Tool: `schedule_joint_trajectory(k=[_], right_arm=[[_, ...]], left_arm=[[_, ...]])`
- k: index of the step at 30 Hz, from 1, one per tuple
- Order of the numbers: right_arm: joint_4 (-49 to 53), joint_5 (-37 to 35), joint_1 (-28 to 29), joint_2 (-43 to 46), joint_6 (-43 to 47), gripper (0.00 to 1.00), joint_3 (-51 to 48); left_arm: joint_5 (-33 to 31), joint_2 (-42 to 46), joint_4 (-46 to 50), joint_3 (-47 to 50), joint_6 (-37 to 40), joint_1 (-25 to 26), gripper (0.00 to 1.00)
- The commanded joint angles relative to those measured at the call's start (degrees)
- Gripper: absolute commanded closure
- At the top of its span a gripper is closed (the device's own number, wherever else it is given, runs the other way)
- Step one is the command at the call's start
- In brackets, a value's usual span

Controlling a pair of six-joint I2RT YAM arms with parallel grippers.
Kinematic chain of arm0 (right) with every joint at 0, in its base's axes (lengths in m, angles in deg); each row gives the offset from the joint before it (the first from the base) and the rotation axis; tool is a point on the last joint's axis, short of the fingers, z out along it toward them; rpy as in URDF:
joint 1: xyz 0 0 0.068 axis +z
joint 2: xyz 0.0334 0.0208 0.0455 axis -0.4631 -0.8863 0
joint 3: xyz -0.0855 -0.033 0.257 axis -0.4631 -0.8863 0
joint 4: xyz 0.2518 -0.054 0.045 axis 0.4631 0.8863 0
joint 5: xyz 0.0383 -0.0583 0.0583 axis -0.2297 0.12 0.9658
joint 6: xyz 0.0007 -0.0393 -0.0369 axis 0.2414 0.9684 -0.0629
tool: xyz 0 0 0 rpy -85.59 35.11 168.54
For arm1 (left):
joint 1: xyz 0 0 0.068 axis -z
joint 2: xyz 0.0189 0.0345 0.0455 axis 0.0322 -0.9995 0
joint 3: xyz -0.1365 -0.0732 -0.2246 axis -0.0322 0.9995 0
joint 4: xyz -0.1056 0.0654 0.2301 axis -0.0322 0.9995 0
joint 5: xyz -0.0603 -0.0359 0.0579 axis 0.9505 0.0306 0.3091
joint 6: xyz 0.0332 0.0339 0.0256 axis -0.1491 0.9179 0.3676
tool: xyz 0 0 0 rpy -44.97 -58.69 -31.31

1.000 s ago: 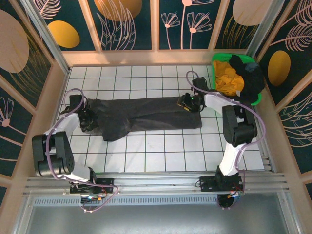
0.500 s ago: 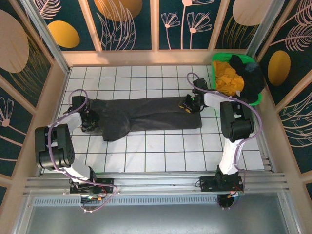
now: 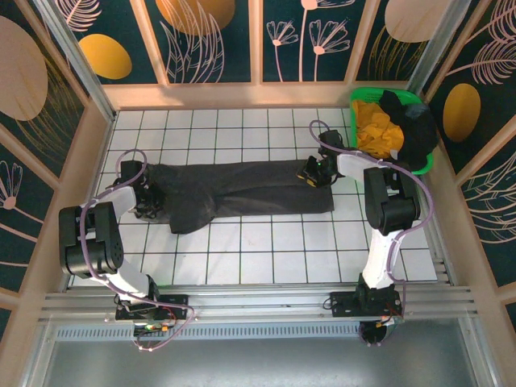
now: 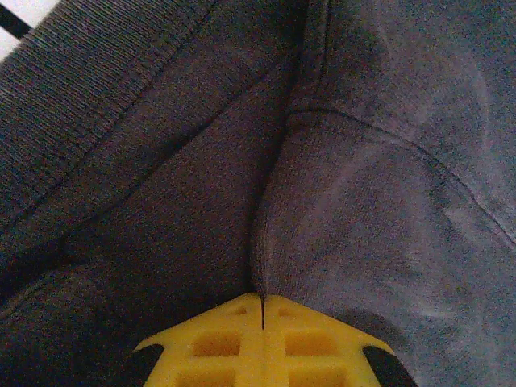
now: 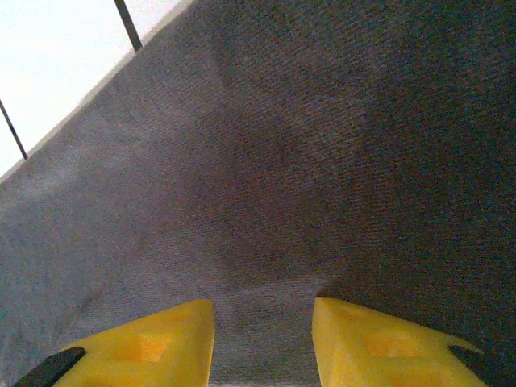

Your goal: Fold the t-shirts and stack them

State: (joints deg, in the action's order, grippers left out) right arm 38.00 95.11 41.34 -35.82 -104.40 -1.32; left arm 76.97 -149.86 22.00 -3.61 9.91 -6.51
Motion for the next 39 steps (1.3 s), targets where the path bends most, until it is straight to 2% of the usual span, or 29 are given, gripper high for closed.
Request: schedule_joint_trajectory(k=[1,6,11,21,31,35,37,39], right_arm=[[3.5,-2.9,0.2,-1.8,-0.5,0.62,-0.7],[4.2,-3.8,-0.1,-2.3,0.0,0.63,-0.2],[5.0,-4.2,-0.2,-3.0,0.5,0.64,0.4],[5.3,-4.5,-0.2,-3.7,1.0,0.64,0.8],[4.4,-4.4,0.0,-3.4,0.7,0.65,-0.7],[4.2,-4.7,0.1,-3.4,0.9,0.65,-1.4],[4.1,-4.7,0.1,-3.0,1.0,0.65,-1.7],[3.5,-4.3,0.0,-2.2,1.4,0.64,-1.8]], left_arm=[[-3.8,2.7,3.3,-2.1,-0.1,-0.1,1.0],[-6.6,7.2,6.7,-5.0,-3.9,-0.1,1.0],[-5.9,5.5,10.2,-9.6,-5.4,-0.1,1.0],[-11.3,-8.2,20.7,-27.1,1.5,-0.1,1.0],[-16.5,-20.2,15.7,-29.9,3.7,-0.1,1.0],[-19.0,-25.2,16.4,-32.9,4.1,-0.1,0.98],[-19.8,-26.3,16.5,-33.5,4.4,-0.1,0.94],[-20.0,-25.3,16.4,-33.3,4.6,0.0,0.77]])
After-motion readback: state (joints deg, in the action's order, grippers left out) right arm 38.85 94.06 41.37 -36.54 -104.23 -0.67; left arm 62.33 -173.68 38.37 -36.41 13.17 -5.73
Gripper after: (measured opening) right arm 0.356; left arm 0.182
